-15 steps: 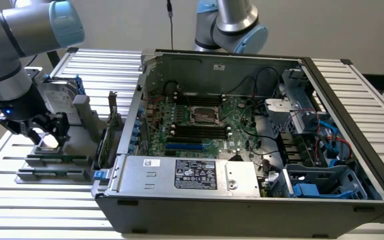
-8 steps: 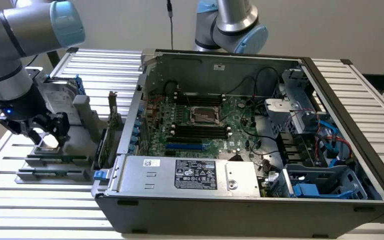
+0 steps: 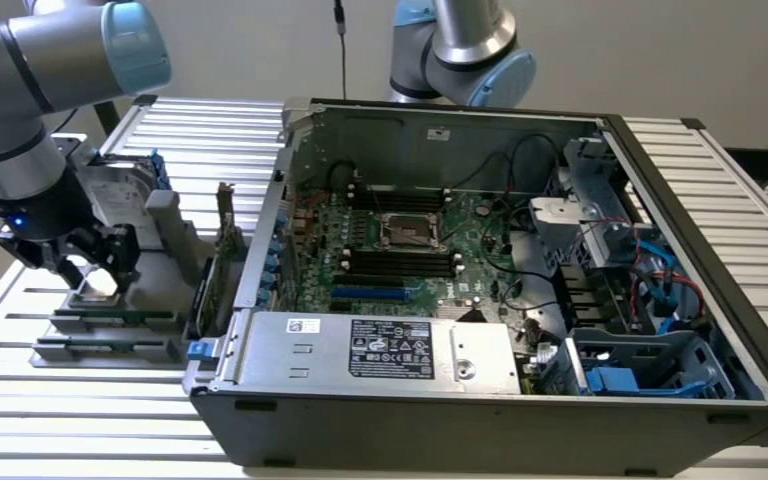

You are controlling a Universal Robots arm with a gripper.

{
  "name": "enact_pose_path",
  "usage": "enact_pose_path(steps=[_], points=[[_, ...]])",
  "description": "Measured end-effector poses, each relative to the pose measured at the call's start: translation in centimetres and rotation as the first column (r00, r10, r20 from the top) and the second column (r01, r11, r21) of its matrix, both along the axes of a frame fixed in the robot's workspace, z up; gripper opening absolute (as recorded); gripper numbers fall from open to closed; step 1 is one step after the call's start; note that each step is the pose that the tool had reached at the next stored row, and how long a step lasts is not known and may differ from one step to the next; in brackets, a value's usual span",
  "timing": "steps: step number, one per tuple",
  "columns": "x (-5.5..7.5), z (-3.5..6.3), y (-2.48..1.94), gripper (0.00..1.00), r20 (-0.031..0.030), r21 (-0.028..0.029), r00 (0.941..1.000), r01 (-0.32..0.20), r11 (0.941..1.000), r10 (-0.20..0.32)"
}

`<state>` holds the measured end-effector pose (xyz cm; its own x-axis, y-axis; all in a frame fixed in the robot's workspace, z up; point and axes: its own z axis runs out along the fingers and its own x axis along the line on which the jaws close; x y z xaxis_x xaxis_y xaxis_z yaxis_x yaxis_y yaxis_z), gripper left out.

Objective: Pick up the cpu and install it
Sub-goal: 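Pick up the cpu and move it towards the insertion slot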

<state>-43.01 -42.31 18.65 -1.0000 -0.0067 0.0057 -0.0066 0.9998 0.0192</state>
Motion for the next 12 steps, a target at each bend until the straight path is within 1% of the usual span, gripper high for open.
enact_pose_path(steps=[5,12], points=[[0.01,-0.04,0.05,0.65,0.0060,-0.0004,1.0000,0.000,1.0000,0.000],[-0.02,-0.07,0.05,0.65,0.0070,-0.0005,1.0000,0.000,1.0000,0.000]])
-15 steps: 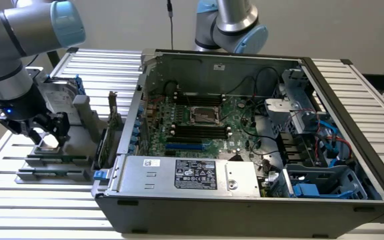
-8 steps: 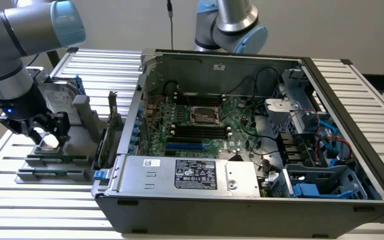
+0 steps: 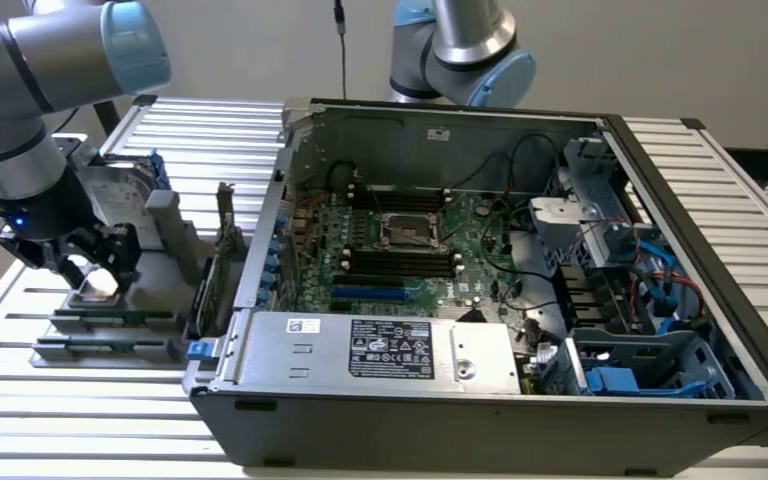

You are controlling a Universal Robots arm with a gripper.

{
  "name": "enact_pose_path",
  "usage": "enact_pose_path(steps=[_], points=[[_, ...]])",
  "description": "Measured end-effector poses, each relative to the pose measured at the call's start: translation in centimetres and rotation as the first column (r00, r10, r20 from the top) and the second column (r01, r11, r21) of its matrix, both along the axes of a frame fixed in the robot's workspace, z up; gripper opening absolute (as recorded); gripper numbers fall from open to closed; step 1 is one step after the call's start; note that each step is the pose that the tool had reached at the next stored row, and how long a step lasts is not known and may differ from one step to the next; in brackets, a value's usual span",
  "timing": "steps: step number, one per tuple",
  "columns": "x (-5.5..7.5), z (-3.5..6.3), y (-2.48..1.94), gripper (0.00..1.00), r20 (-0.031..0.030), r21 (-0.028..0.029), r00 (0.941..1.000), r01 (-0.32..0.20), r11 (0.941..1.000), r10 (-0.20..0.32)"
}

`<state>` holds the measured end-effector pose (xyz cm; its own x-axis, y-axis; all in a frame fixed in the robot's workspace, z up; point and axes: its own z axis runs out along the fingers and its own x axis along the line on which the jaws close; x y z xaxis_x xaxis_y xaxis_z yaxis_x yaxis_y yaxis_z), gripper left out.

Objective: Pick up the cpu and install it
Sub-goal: 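Pick up the cpu and move it towards the insertion slot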

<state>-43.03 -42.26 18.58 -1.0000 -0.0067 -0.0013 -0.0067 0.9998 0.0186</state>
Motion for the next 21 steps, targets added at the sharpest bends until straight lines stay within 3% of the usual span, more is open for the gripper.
enact_pose_path(steps=[14,16,17,21], points=[[-0.06,-0.05,0.00,0.65,0.0000,0.0000,1.0000,0.000,1.0000,0.000],[-0.06,-0.05,0.00,0.64,0.0000,0.0000,1.0000,0.000,1.0000,0.000],[-0.06,-0.05,0.00,0.56,-0.0001,0.0000,1.0000,0.000,1.0000,0.000],[-0.07,-0.04,0.00,0.56,-0.0006,-0.0001,1.0000,0.000,1.0000,0.000]])
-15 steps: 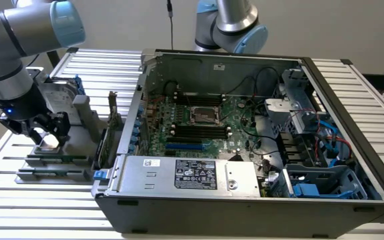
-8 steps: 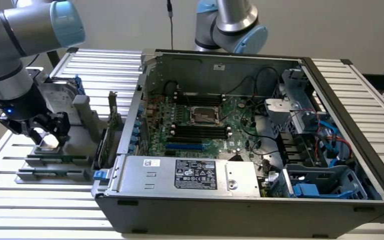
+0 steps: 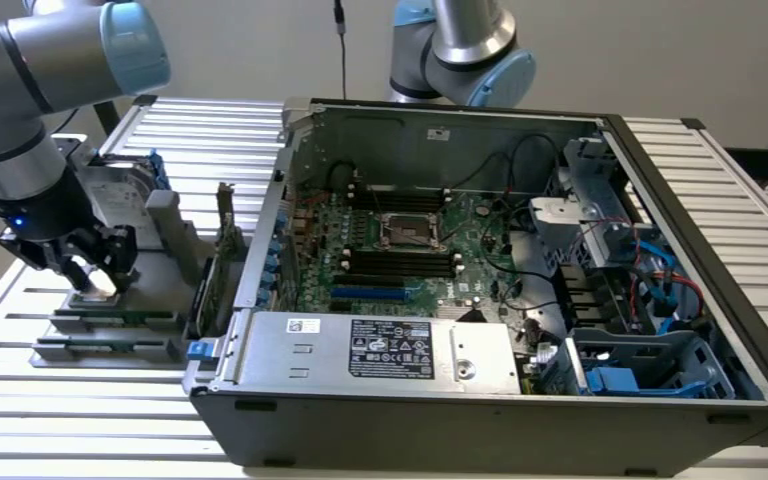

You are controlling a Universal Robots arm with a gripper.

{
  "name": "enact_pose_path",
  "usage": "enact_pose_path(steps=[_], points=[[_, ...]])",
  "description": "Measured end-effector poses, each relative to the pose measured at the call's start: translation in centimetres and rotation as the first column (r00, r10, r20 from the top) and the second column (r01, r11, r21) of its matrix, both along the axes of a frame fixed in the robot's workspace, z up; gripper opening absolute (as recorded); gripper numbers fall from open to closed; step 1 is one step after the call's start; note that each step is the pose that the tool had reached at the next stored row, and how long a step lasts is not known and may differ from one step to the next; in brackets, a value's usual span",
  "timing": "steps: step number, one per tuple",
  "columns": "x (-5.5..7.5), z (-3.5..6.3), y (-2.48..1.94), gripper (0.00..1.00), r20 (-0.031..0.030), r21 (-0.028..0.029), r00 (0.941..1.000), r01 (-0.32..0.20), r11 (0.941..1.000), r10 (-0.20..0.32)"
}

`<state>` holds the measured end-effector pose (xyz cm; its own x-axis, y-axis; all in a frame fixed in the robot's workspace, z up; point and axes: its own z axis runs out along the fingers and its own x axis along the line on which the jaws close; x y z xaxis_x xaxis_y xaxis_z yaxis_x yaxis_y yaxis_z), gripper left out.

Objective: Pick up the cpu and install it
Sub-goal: 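Pick up the cpu and move it towards the insertion slot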

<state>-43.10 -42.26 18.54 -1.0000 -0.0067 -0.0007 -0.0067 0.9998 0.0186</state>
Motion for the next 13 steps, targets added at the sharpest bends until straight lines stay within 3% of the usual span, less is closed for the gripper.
enact_pose_path(steps=[13], points=[[0.00,0.59,0.00,0.55,-0.0076,0.0000,1.0000,0.000,1.0000,0.000]])
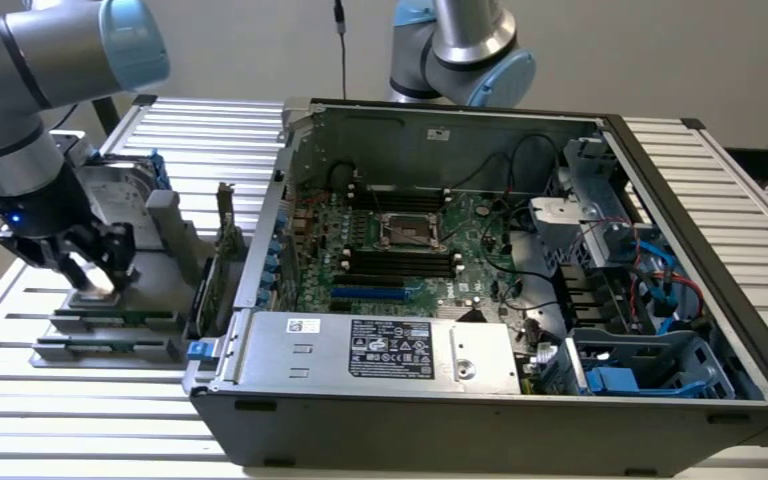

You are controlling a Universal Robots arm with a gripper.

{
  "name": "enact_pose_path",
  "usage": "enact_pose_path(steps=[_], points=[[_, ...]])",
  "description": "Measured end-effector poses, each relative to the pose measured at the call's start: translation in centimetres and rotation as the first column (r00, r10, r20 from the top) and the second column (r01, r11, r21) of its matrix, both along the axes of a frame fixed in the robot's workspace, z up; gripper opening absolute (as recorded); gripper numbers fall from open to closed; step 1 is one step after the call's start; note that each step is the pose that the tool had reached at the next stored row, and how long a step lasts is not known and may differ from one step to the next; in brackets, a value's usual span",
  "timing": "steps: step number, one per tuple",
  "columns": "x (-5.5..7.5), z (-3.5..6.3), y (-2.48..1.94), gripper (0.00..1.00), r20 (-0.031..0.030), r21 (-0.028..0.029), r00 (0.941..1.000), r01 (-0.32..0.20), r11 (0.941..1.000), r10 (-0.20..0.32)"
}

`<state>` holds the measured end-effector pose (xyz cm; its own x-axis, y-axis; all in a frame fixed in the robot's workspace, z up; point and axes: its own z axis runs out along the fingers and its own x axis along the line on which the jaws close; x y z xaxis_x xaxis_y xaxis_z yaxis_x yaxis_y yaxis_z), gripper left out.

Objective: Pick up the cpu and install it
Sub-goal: 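Pick up the cpu and move it towards the insertion slot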

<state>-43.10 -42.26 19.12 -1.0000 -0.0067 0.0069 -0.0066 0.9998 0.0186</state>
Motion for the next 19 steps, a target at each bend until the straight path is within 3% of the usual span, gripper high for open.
enact_pose_path(steps=[6,16,19], points=[[0.1,1.39,0.00,0.55,-0.0046,0.0001,1.0000,0.000,1.0000,0.000],[1.2,5.54,0.00,0.55,-0.0319,0.0001,0.9995,0.000,1.0000,0.000],[1.4,6.89,0.00,0.55,-0.0369,-0.0001,0.9993,0.000,1.0000,0.000]])
